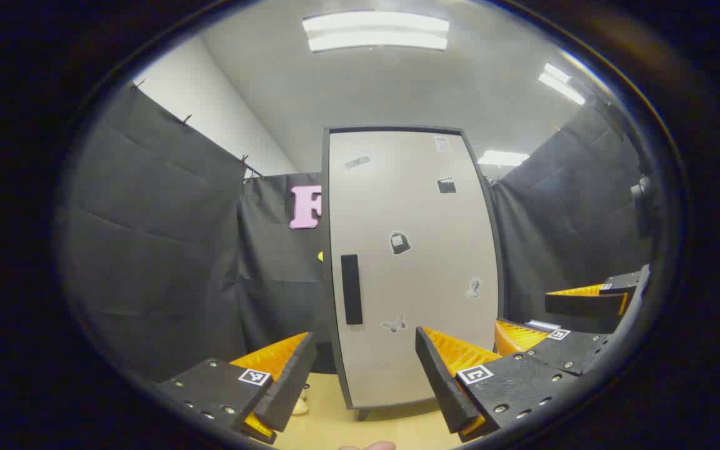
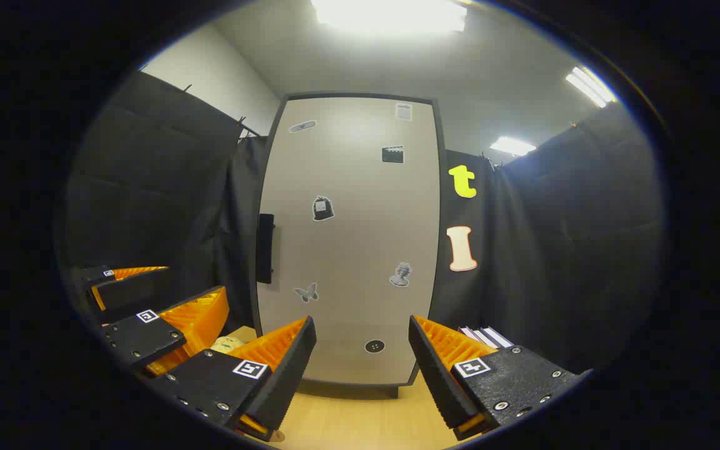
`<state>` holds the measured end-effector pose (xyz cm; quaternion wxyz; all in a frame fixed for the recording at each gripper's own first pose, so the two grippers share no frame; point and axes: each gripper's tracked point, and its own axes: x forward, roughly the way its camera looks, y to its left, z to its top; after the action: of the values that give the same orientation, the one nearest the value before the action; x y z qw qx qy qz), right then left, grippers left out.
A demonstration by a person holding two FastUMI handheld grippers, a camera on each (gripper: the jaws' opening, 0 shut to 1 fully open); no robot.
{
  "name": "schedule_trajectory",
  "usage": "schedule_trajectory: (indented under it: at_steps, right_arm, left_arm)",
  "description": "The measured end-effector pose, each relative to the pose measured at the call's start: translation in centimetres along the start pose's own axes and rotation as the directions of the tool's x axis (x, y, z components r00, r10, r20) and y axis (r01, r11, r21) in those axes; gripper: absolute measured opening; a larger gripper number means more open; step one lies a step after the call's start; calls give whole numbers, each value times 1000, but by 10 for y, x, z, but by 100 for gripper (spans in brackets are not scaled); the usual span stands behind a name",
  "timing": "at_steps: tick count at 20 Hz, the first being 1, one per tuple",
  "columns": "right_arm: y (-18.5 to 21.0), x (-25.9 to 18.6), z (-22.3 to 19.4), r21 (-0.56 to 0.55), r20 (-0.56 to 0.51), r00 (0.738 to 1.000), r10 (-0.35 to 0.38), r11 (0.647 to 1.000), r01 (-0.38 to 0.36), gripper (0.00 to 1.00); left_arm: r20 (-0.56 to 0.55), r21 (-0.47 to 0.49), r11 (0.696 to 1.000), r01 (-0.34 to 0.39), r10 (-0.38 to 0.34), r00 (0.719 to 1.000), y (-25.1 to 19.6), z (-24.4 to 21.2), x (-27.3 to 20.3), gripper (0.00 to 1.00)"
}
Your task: Open the cabinet door with the right hand, grasp the bottle in the cabinet with the left hand and place it on the coaster, then close the cabinet door with the right hand.
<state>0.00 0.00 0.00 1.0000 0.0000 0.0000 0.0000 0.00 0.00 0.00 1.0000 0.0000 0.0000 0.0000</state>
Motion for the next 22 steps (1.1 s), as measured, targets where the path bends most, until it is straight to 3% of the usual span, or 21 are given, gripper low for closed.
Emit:
schedule_trajectory:
  at_steps: [3,4,7,8,9,13,14,15,16,17,18,19,22]
  right_arm:
    - [-3,-3,5,8,6,1000,4,1000,-4,92]
    - [-3,-5,8,-14,19,1000,0,1000,1,92]
    - [-5,-7,10,-33,25,1000,-3,999,4,92]
    - [-8,-6,10,-27,27,1000,-6,1000,6,92]
    - [-9,-5,11,-23,28,1000,-5,1000,6,92]
    - [-12,-6,12,-31,26,1000,-4,1000,5,93]
    - [-8,-5,10,-23,26,1000,7,1000,-6,93]
    - [-6,-3,9,-24,21,1000,8,1000,-7,93]
    - [-8,-3,8,-31,16,1000,5,1000,-4,92]
    - [-8,-2,8,-33,15,1000,7,999,-7,92]
    - [-5,-1,8,-33,14,1000,16,999,-16,91]
    - [-3,1,8,-36,13,1000,23,999,-23,92]
    - [-4,7,9,-40,17,999,31,999,-30,92]
  left_arm:
    - [-71,-23,999,-39,38,997,6,-19,5,92]
    - [-74,-28,999,-35,33,997,6,-20,7,88]
    - [-77,-26,999,-27,25,997,3,-22,12,92]
    - [-80,-22,999,-27,25,996,3,-22,12,88]
    - [-79,-23,999,-22,20,997,0,-22,11,92]
    - [-82,-1,1000,-26,26,996,1,-24,12,92]
    - [-83,1,1000,-26,26,996,2,-24,11,88]
    - [-86,-1,1000,-28,27,996,1,-25,11,92]
    - [-92,0,1000,-29,29,995,1,-27,11,88]
    - [-97,4,999,-33,33,995,2,-28,10,92]
    - [-100,9,999,-36,36,994,3,-28,9,88]
    - [-100,11,999,-39,40,994,5,-28,8,92]
    - [-98,23,999,-44,46,994,10,-25,8,93]
